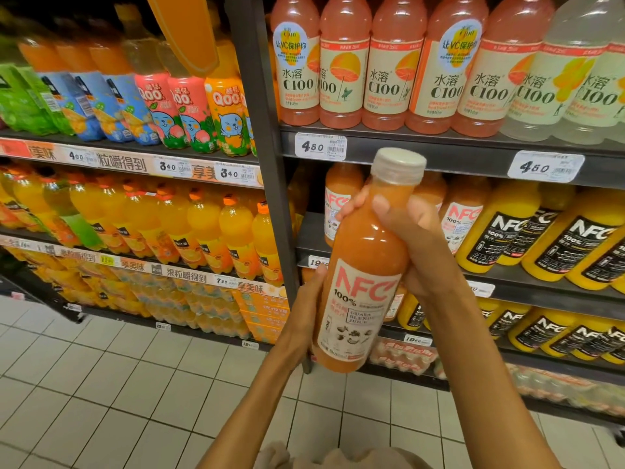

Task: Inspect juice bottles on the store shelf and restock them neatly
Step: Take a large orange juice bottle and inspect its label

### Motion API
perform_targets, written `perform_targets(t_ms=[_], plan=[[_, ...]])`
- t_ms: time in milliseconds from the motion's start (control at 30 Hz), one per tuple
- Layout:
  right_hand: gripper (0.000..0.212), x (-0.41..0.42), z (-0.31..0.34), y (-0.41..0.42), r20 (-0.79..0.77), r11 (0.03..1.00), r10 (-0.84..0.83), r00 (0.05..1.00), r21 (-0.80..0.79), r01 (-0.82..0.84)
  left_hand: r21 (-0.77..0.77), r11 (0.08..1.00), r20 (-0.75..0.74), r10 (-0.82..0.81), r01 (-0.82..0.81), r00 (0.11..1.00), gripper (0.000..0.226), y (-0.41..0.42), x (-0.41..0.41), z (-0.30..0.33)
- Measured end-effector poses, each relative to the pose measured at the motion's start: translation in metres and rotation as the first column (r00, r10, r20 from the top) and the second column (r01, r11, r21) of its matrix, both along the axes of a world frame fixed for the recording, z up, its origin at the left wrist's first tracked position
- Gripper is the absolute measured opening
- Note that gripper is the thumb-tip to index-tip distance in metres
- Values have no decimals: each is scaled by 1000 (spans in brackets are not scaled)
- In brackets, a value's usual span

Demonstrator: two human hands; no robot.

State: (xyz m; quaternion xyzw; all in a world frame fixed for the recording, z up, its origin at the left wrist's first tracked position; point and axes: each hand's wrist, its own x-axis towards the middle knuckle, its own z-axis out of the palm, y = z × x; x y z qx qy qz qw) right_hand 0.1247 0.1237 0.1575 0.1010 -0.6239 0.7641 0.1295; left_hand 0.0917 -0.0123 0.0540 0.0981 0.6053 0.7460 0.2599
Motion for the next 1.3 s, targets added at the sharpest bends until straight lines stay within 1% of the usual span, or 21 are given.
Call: perform_targets(t_ms=[100, 133, 200, 267, 333, 367, 433, 467, 533, 567, 633, 767, 867, 933, 967, 1100, 1167, 1200, 1233, 1267, 1300], plan=[[15, -4, 1, -2, 27, 985, -163, 986, -46, 164, 7, 1000, -7, 22, -22, 1000, 47, 0, 4, 1], [18, -5, 2, -4, 37, 983, -179, 983, -45, 181, 23, 999, 4, 41, -41, 999, 48, 1, 4, 0], [25, -8, 2, -4, 64, 983, -183, 981, 9, 183, 80, 994, 47, 75, -78, 996, 51, 4, 4, 0], [26, -13, 1, 0, 71, 987, -149, 986, 71, 144, 124, 990, 114, 53, -67, 992, 57, 3, 4, -2], [26, -18, 0, 5, 79, 997, -59, 995, 58, 55, 153, 988, 172, -6, -20, 985, 53, -1, 6, -5], [29, -19, -2, 6, 91, 1000, 10, 996, 3, -11, 156, 988, 184, -36, 7, 982, 47, -2, 7, -7], [32, -22, -5, 6, 115, 984, 137, 984, -128, -122, 150, 987, 217, -84, 52, 973, 45, -4, 9, -11], [31, -23, -8, 5, 128, 975, 167, 978, -167, -145, 144, 988, 224, -94, 63, 970, 44, -4, 10, -13], [29, -26, -18, 4, 162, 969, 169, 972, -206, -134, 117, 991, 229, -96, 70, 969, 41, -6, 10, -16], [29, -26, -23, 4, 179, 971, 151, 972, -214, -112, 103, 992, 236, -101, 78, 966, 42, -6, 10, -15], [29, -26, -27, 5, 225, 980, 51, 973, -199, -5, 70, 996, 246, -75, 59, 966, 49, -10, 10, -15], [28, -24, -25, 5, 290, 967, -200, 936, -98, 237, -41, 997, 164, -59, 66, 985, 42, -11, 11, -11], [29, -27, -24, 6, 386, 955, -236, 892, -77, 286, -72, 992, 131, -91, 101, 987, 44, -6, 15, -8], [31, -29, -24, 12, 416, 968, -216, 883, -30, 250, -67, 993, 150, -87, 98, 985, 49, -6, 18, -8], [32, -29, -24, 15, 422, 973, -193, 886, -38, 230, -40, 994, 171, -92, 100, 981, 50, -7, 18, -7], [35, -29, -22, 22, 350, 975, -2, 937, -209, 80, 98, 984, 302, -169, 146, 938, 58, -14, 18, -7], [45, -31, -22, 18, 307, 954, 104, 946, -301, -7, 158, 962, 380, -266, 221, 886, 74, -13, 20, -6], [46, -31, -24, 16, 285, 941, 137, 949, -338, -34, 178, 952, 397, -300, 248, 867, 83, -12, 21, -7], [44, -32, -25, 15, 261, 927, 163, 951, -370, -58, 181, 949, 388, -309, 257, 868, 87, -11, 22, -9], [42, -32, -28, 14, 234, 918, 181, 955, -388, -79, 159, 958, 353, -281, 239, 892, 80, -10, 22, -11], [40, -32, -29, 14, 216, 919, 185, 959, -383, -91, 105, 976, 307, -213, 190, 927, 64, -9, 21, -12]])
